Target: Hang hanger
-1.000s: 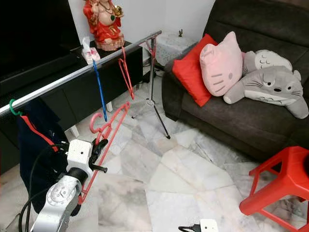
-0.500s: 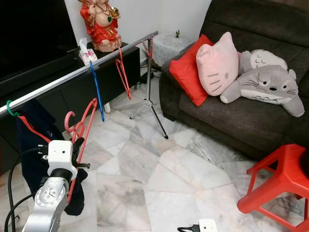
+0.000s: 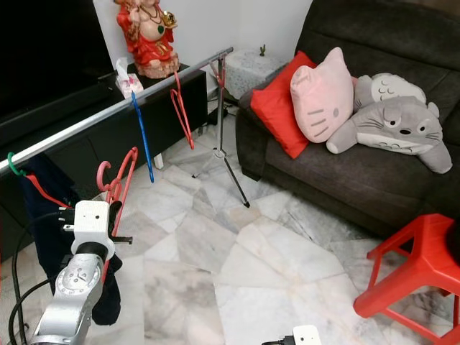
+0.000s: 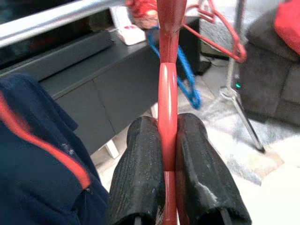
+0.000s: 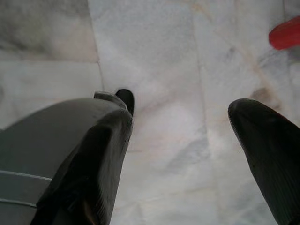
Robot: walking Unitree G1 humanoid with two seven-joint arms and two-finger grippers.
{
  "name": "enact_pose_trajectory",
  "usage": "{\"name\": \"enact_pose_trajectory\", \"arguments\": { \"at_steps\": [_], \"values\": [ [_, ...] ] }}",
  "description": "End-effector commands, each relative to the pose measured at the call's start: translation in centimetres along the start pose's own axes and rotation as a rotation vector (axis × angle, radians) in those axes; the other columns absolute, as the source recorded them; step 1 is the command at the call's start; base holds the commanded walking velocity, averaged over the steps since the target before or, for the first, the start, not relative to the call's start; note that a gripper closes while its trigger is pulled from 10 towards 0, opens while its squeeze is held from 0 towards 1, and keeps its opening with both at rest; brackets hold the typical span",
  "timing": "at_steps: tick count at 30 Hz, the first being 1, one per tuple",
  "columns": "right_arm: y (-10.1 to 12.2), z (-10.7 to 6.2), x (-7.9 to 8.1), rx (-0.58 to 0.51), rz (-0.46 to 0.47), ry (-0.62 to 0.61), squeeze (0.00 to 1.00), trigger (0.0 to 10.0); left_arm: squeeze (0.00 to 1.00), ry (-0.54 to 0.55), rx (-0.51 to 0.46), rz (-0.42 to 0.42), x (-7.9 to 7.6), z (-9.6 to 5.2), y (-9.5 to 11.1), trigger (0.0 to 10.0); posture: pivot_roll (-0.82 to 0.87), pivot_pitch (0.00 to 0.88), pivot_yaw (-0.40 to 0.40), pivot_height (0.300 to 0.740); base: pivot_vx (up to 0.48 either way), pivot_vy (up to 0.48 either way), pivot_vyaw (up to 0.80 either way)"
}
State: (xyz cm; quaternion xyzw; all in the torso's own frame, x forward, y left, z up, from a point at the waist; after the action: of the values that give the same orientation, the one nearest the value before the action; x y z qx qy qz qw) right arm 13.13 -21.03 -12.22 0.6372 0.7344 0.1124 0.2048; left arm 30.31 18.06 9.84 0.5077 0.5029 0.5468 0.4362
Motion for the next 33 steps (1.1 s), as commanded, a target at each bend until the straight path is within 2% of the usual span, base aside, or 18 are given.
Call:
{"name": "enact_pose_trajectory", "arguments": {
  "at_steps": [1,29,33],
  "values": [
    [0.72,0.13,0.45,-0.016,-0.004,0.010,0.00,10.0,0.00,0.031,0.030,0.020,0.93,-0.15,-0.62,10.0,-0.06,0.000,-0.008,0.740,0.292,0.000,0.00],
    [0.82,0.15,0.45,-0.016,-0.002,0.011,0.00,10.0,0.00,0.038,0.050,0.037,0.91,0.35,-0.43,10.0,-0.05,0.000,-0.010,0.740,0.294,0.000,0.00],
    [0.81,0.15,0.52,-0.015,-0.003,0.014,0.00,10.0,0.00,0.007,0.067,0.034,0.39,0.45,-0.62,10.0,-0.05,0.000,-0.008,0.740,0.000,0.000,0.00]
  ]
}}
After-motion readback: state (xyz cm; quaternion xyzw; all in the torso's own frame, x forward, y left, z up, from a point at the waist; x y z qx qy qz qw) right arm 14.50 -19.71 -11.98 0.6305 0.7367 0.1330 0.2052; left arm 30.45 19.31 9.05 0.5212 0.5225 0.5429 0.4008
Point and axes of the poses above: a point about 5 cm out from each wrist's last joint towards the gripper, its own z axis pointing out of the wrist towards the gripper, its own y axis along the axis of the wrist's last joint, x = y × z, the point moved 2 cm from there along z, pointing out of the wrist towards the gripper, and after that the axes turned 4 degrees about -z, right-handed, at the moved point
